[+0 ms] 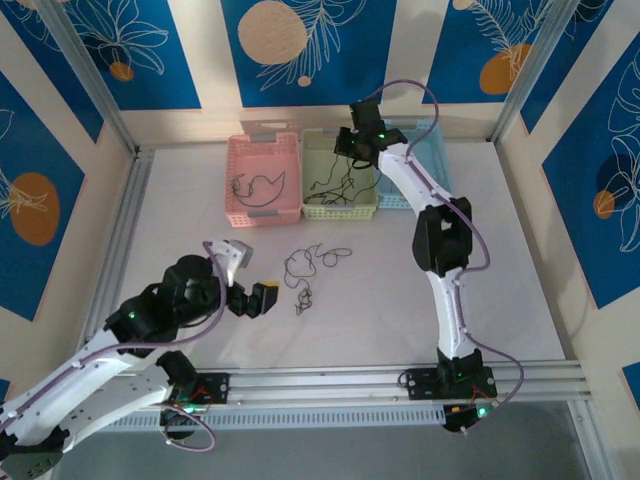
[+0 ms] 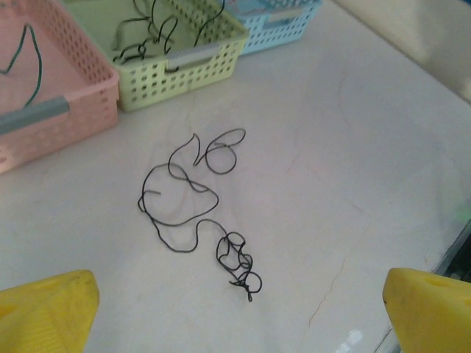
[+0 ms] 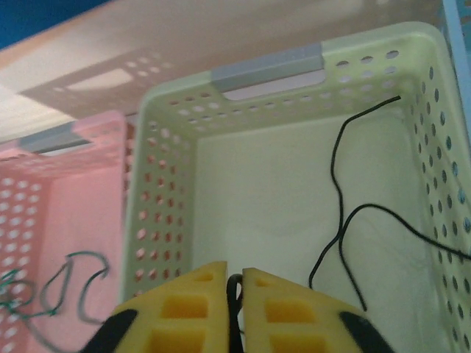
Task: Untangle the cables
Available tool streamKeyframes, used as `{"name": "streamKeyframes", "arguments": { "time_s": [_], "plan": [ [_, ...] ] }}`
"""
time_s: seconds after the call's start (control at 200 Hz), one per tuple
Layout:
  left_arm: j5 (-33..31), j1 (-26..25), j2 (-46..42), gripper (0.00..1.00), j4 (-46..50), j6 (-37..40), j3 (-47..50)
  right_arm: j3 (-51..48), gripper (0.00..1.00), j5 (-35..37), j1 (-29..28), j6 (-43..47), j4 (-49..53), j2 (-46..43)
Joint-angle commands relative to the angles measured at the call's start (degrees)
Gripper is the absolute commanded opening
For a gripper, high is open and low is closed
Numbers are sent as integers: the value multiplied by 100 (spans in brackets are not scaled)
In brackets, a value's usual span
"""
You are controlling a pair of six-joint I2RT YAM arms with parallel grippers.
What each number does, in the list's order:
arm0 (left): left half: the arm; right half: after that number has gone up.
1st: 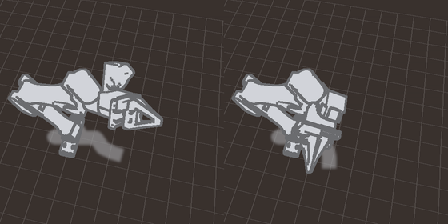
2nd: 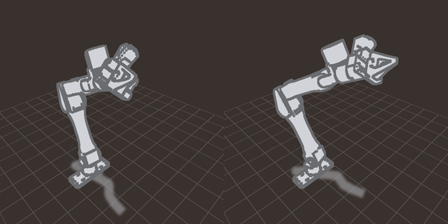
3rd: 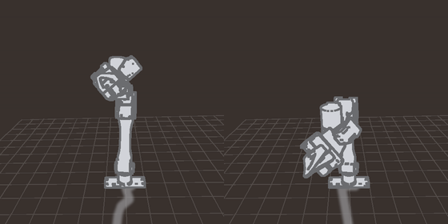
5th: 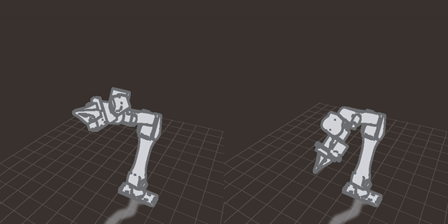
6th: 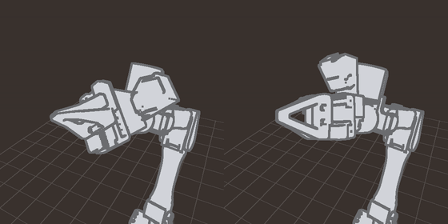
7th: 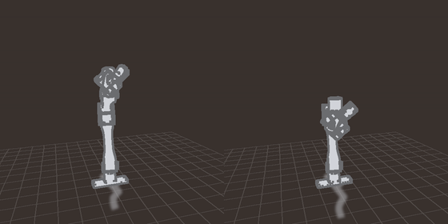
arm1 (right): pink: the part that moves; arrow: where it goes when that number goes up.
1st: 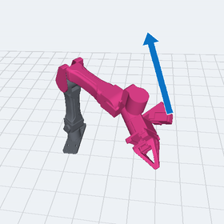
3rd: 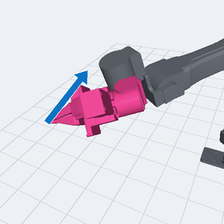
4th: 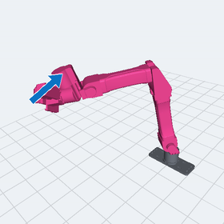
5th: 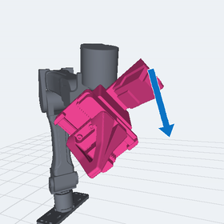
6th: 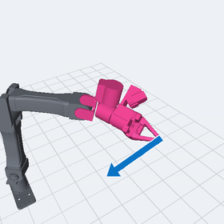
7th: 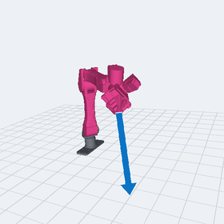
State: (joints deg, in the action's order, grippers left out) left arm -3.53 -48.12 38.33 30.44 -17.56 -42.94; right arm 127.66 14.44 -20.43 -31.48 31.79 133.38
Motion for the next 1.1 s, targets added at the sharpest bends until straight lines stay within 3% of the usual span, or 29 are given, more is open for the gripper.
{"name": "streamKeyframes", "arguments": {
  "time_s": [0.0,0.1,0.165,0.325,0.57,0.725,0.925,1.09],
  "plan": [
    [-67,21,243,97,201,-354,-111,788,29,224,25,-133,694,416],
    [81,22,321,96,21,-497,5,1001,49,57,20,-54,809,509],
    [128,21,324,96,-115,-579,102,925,55,-19,4,63,847,348],
    [324,17,553,96,-332,-656,222,27,58,-60,-123,432,639,-777],
    [346,125,1181,90,-785,-1045,420,-3092,57,-563,-407,467,-265,-3414],
    [502,158,1476,88,-1152,-1168,539,-4506,55,-865,-774,122,-196,-4318],
    [513,205,1494,88,-1147,-1157,679,-5258,54,-744,-1365,-613,-112,-4408],
    [464,218,1193,88,-938,-1179,780,-5214,54,-828,-1613,-1008,-178,-3664]
  ]
}}
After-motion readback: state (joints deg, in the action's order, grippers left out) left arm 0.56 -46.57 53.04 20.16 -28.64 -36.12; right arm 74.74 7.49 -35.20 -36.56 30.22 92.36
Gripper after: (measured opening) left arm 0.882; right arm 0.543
